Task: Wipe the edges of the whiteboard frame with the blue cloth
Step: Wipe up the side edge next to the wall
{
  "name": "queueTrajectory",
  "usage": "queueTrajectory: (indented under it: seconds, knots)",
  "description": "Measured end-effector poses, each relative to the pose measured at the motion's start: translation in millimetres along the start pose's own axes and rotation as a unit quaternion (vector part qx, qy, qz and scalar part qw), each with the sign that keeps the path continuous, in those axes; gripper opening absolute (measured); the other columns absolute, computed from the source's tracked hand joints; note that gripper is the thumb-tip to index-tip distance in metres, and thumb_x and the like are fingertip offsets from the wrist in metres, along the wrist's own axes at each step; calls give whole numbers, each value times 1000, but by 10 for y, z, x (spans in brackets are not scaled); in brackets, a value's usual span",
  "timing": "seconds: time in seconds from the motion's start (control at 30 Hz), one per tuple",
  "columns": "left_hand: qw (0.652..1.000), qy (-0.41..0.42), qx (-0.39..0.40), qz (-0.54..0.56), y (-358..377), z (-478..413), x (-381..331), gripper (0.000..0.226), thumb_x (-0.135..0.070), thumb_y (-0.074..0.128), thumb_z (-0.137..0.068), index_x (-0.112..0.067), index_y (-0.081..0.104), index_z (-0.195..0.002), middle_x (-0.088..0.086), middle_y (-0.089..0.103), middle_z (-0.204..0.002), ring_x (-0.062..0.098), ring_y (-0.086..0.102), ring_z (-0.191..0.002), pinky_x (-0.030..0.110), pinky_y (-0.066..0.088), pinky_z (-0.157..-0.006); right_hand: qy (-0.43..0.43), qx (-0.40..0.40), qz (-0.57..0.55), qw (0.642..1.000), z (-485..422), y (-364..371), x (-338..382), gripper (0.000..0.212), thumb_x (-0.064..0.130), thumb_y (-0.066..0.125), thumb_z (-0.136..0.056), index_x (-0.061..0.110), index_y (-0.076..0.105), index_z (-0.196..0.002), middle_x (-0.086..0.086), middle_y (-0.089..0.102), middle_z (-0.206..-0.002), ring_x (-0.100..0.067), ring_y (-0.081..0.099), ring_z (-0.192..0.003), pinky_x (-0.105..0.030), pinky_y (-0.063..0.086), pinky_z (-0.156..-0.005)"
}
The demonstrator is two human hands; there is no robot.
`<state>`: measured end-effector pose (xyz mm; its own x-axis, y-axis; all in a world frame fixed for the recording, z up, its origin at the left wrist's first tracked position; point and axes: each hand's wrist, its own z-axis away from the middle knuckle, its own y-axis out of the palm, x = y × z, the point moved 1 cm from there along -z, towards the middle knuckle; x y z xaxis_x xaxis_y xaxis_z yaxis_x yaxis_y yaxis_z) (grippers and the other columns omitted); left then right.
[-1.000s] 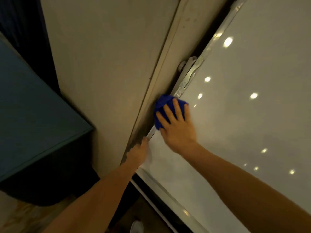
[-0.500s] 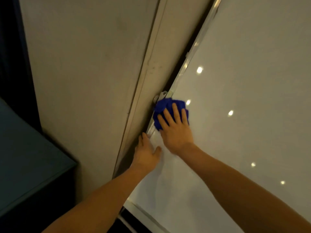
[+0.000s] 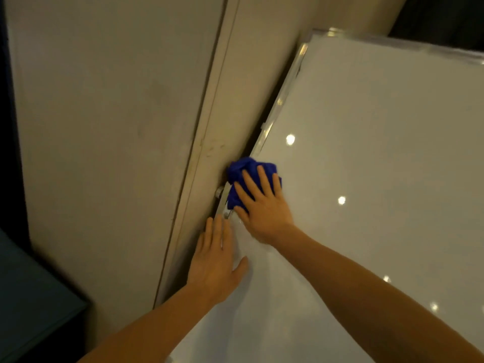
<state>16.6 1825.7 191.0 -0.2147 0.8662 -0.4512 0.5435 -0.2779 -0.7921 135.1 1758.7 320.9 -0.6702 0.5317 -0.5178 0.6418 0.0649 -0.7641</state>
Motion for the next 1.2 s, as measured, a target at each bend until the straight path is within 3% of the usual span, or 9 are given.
queueTrajectory:
  seconds: [0.17,0.37,0.47,0.53,0.67,0.73,0.9,1.07,1.2]
  knots:
    - [995,47,-40,-79,-181,-463,-274,96,-70,13,-88,-8,-33,-144,16,-28,-159,29,-28,-146,46,-5,-123,-94,13,62,994,-251,-158,-510,71,65,8,-97,28,16,-157,-2,5,-167,-35,-12,-151,-56,-9,-120]
    - [990,38,-99,-94,-466,-1327,-652,103,-76,8,-84,-1,-14,-152,19,-15,-162,33,-18,-149,45,-9,-122,80,-26,26,996,-1131,-706,-1472,67,64,4,-95,39,14,-156,-2,0,-168,-39,-17,-150,-60,-12,-117]
    - [991,11,-118,-56,-448,-1582,-812,102,-76,4,-79,-6,-21,-148,17,-16,-163,29,-18,-150,43,-5,-123,-143,-26,56,988,-1026,-538,-1317,62,63,5,-97,44,23,-153,1,10,-167,-37,-13,-151,-58,-15,-118]
    - [991,1,-134,-7,-414,-1725,-923,101,-78,6,-78,-11,-31,-143,13,-22,-162,25,-22,-149,39,-9,-123,-205,-26,93,974,-1082,-519,-1519,57,61,7,-100,45,20,-153,3,12,-166,-35,-11,-151,-58,-10,-119]
    - [990,5,-138,-2,-409,-2088,-1044,104,-83,2,-77,-11,-34,-142,9,-33,-158,24,-29,-146,37,-12,-121,35,-50,96,994,-1775,-911,-2435,59,62,7,-98,45,6,-155,0,0,-168,-36,-16,-150,-59,-9,-118]
    - [988,-1,-155,6,-433,-2260,-1116,104,-83,2,-76,-12,-35,-142,9,-33,-158,24,-27,-147,35,-12,-120,66,-68,80,992,-1880,-947,-2538,63,65,3,-96,45,7,-155,-2,-1,-168,-38,-16,-150,-61,-12,-117]
    - [982,-13,-185,42,-471,-2571,-1261,101,-86,3,-71,-23,-47,-131,3,-42,-151,18,-31,-145,27,-23,-111,-214,-35,104,971,-1664,-629,-2248,70,69,-4,-90,48,19,-152,3,17,-165,-34,-9,-152,-59,-8,-118]
    - [984,-11,-177,37,-513,-2670,-1384,104,-86,0,-70,-18,-38,-140,4,-42,-153,20,-39,-141,32,-20,-114,39,-100,103,989,-2113,-1064,-2835,63,65,3,-96,44,8,-155,-1,0,-168,-36,-16,-150,-59,-9,-118]
    - [983,-18,-179,38,-604,-2768,-1521,112,-86,1,-67,-12,-32,-144,5,-39,-154,19,-38,-141,33,-21,-116,-157,-65,88,982,-1891,-712,-2364,68,67,2,-93,43,26,-152,-1,17,-166,-37,-8,-152,-59,-9,-118]
